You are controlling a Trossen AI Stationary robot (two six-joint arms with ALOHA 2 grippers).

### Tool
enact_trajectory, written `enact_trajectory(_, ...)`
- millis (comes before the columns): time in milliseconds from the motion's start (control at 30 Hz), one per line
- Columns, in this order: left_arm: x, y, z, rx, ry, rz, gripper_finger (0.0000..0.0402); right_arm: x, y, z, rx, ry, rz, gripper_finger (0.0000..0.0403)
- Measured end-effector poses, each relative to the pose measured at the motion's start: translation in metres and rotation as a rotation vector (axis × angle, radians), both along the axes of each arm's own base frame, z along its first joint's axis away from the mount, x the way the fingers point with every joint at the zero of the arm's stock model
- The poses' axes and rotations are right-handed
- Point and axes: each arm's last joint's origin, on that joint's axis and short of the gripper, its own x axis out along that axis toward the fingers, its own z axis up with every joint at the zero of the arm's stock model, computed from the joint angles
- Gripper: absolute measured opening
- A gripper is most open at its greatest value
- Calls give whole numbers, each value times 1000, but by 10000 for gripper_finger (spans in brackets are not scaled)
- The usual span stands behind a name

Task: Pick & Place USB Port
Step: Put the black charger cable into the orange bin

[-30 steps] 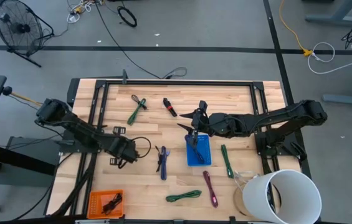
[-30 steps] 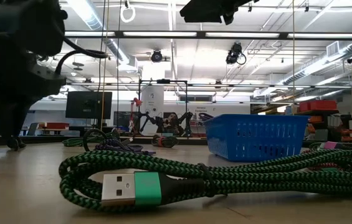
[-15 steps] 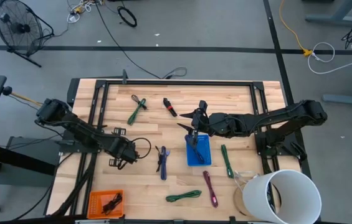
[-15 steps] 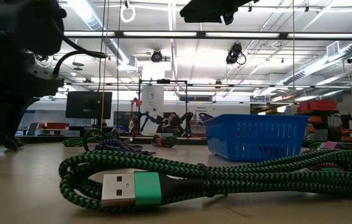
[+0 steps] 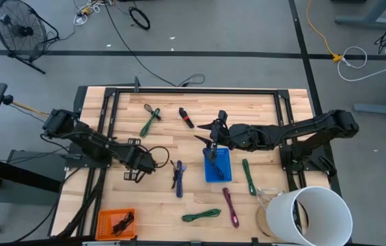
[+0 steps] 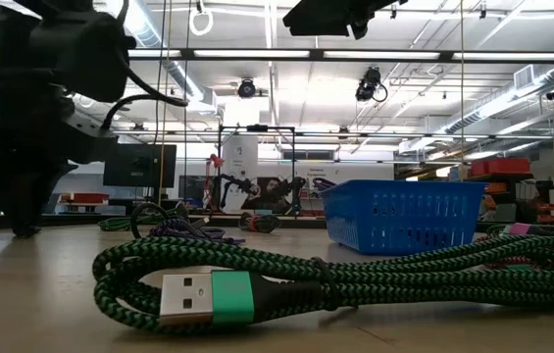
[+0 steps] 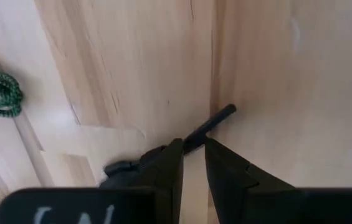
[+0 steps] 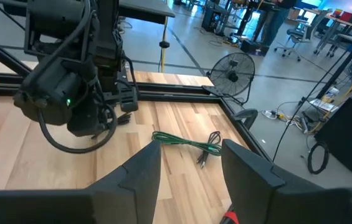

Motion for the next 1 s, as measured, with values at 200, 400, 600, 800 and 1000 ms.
enact_trajectory(200, 3, 3, -2, -28, 6, 7, 71, 0, 0, 0, 1, 3, 2, 169)
enact_trajectory(400, 11, -4, -4, -133, -51, -56, 70, 0, 1, 0, 5, 5, 18, 169)
enact_trajectory(600, 11, -4, -7, -121, -29, -55, 74, 0, 1, -1, 7, 7, 17, 169)
enact_trajectory(800, 12, -3, -9, -119, -21, -43, 11, 0, 1, -1, 20, 4, 13, 169)
enact_trajectory(1000, 17, -6, -3, -86, -40, -39, 3, 0, 0, -1, 21, 3, 12, 169)
